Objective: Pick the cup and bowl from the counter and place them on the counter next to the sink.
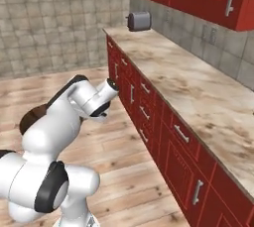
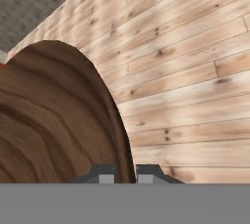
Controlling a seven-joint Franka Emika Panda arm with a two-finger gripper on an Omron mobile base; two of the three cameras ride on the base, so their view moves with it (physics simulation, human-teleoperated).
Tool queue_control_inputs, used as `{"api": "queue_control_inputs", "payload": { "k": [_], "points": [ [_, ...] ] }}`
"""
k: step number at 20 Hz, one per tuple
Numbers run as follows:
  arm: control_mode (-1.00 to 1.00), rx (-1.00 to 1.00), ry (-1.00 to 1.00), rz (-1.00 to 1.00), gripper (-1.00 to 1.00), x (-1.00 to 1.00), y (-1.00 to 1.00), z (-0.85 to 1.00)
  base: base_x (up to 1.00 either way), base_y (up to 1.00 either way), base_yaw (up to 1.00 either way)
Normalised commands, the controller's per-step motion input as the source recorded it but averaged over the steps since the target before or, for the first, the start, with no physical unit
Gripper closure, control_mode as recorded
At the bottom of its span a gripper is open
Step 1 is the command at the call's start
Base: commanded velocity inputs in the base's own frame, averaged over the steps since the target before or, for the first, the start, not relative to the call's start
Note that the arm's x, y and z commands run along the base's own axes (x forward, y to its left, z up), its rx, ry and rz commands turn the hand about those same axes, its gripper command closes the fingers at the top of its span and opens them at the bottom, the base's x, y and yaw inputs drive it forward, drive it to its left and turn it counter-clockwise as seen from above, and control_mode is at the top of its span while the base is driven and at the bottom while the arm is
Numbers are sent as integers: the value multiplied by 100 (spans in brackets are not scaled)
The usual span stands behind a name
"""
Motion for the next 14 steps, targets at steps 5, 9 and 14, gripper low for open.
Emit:
{"api": "queue_control_inputs", "payload": {
  "k": [5, 9, 14],
  "points": [
    [100, 0, 0, 0, 100, 0, 0, 0, 53, 0, -69],
    [100, 0, 0, 0, 100, 0, 0, 0, 40, -3, -76],
    [100, 0, 0, 0, 100, 0, 0, 0, 29, -11, -79]
  ]
}}
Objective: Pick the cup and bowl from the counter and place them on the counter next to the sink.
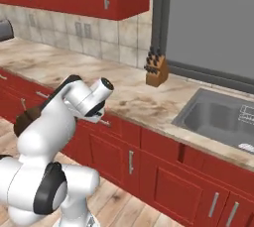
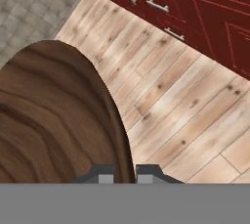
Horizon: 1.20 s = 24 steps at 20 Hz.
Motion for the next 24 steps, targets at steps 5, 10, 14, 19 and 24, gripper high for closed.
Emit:
{"api": "queue_control_inputs", "payload": {
  "k": [5, 10, 14, 19, 24],
  "points": [
    [100, 0, 0, 0, 100, 0, 0, 0, 22, -21, -76],
    [100, 0, 0, 0, 100, 0, 0, 0, 11, -15, -64],
    [100, 0, 0, 0, 100, 0, 0, 0, 47, -2, -20],
    [100, 0, 0, 0, 100, 0, 0, 0, 77, -7, 2],
    [100, 0, 0, 0, 100, 0, 0, 0, 57, 0, 0]
  ]
}}
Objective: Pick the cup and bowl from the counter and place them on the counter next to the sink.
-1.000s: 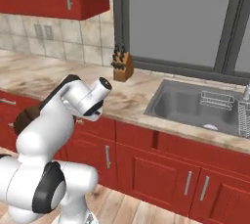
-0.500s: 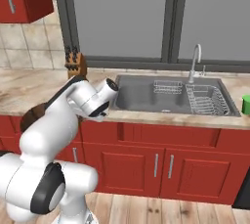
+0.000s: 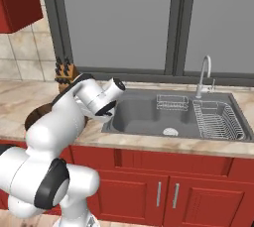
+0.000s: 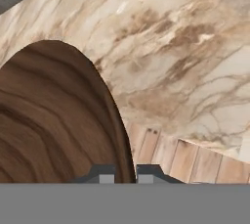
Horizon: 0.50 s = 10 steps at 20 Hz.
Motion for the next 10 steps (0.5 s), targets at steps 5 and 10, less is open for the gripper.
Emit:
{"api": "queue_control_inputs", "payload": {
  "k": [5, 10],
  "points": [
    [100, 0, 0, 0, 100, 0, 0, 0, 66, 0, -6],
    [100, 0, 0, 0, 100, 0, 0, 0, 67, 0, -10]
  ]
}}
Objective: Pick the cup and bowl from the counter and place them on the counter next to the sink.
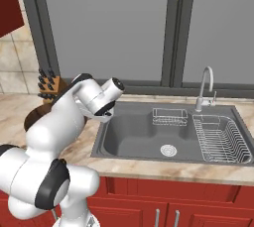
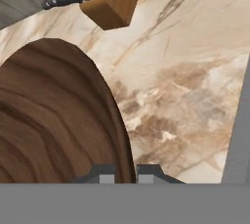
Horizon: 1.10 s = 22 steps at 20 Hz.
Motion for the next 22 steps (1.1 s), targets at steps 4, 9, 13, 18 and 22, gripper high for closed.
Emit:
{"api": "queue_control_inputs", "payload": {
  "k": [4, 9, 13, 18, 22],
  "points": [
    [100, 0, 0, 0, 100, 0, 0, 0, 3, 0, -1],
    [100, 0, 0, 0, 100, 0, 0, 0, 0, 0, 0],
    [-100, 0, 0, 0, 100, 0, 0, 0, 0, 0, 0],
    [-100, 0, 2, 0, 100, 18, 3, 0, 0, 0, 0],
    [-100, 0, 1, 0, 100, 18, 0, 0, 0, 0, 0]
  ]
}}
